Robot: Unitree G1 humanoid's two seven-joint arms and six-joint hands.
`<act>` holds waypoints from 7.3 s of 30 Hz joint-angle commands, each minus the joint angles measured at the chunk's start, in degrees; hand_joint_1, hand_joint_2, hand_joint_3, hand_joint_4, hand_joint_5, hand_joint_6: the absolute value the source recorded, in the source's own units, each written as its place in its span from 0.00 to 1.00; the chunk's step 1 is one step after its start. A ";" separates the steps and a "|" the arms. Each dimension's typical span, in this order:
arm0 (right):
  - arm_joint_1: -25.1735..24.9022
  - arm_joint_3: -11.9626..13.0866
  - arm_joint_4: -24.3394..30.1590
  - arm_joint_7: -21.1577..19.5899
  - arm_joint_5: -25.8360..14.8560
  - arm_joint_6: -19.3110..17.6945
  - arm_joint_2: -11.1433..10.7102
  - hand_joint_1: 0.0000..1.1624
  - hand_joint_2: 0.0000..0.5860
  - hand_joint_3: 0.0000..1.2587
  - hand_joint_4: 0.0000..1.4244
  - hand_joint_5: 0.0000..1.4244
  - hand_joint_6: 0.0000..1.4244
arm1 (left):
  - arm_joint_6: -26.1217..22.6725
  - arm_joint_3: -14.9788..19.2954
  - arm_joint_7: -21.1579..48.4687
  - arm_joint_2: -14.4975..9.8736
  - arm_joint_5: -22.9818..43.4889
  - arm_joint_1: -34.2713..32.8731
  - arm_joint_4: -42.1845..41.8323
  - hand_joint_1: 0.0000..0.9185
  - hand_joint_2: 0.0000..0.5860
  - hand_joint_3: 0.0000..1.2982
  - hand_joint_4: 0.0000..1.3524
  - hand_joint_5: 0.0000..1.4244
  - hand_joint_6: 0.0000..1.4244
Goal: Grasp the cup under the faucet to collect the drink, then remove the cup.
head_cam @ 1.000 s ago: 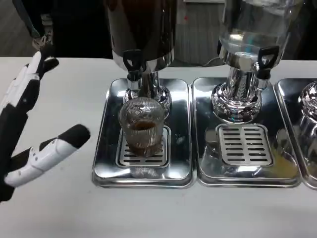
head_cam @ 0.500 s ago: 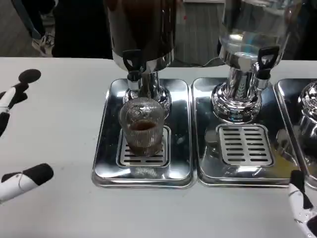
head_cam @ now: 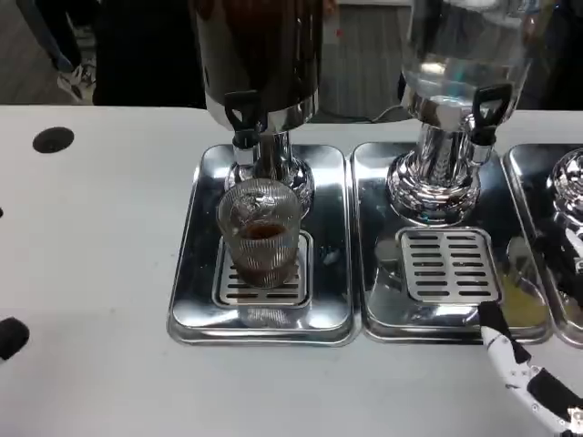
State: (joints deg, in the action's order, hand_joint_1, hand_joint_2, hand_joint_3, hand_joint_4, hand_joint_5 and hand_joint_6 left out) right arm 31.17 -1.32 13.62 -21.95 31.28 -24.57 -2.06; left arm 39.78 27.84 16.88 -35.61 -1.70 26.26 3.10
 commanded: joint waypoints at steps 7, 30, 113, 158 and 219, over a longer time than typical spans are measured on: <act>-6.41 -1.86 -9.01 4.63 -8.30 -5.51 -2.97 0.70 0.38 0.09 0.11 0.13 0.18 | 4.87 -0.55 0.81 -0.84 1.42 -1.34 5.40 0.00 0.00 0.00 0.00 0.00 0.00; -29.87 -6.29 -34.92 7.85 -11.88 -6.50 -0.54 0.79 0.29 0.08 0.11 0.15 0.18 | 6.63 0.72 0.83 0.07 3.31 1.15 5.15 0.00 0.00 0.00 0.00 0.00 0.00; -60.98 -12.83 -74.88 0.63 -12.17 -9.54 12.94 0.81 0.28 0.05 0.06 0.09 0.13 | 7.01 6.74 2.52 3.47 7.18 9.48 0.72 0.00 0.01 0.00 0.00 0.00 0.00; -53.61 -14.53 -66.17 -0.85 -12.07 -9.59 10.77 0.81 0.30 0.28 0.26 0.27 0.22 | 5.66 3.41 2.27 4.24 5.58 6.78 -0.30 0.00 0.01 0.00 0.00 0.00 0.00; -26.99 -12.74 -32.55 5.87 -11.51 -9.00 1.62 0.77 0.33 0.30 0.30 0.30 0.25 | 3.68 0.42 1.79 4.65 3.08 4.24 -2.32 0.00 0.00 0.00 0.00 0.00 0.00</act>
State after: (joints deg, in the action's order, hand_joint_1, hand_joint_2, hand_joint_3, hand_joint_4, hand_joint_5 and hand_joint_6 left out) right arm 3.62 -14.10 -21.67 -16.08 20.10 -30.86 -0.47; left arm 43.81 28.42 18.80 -31.31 1.74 30.23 1.40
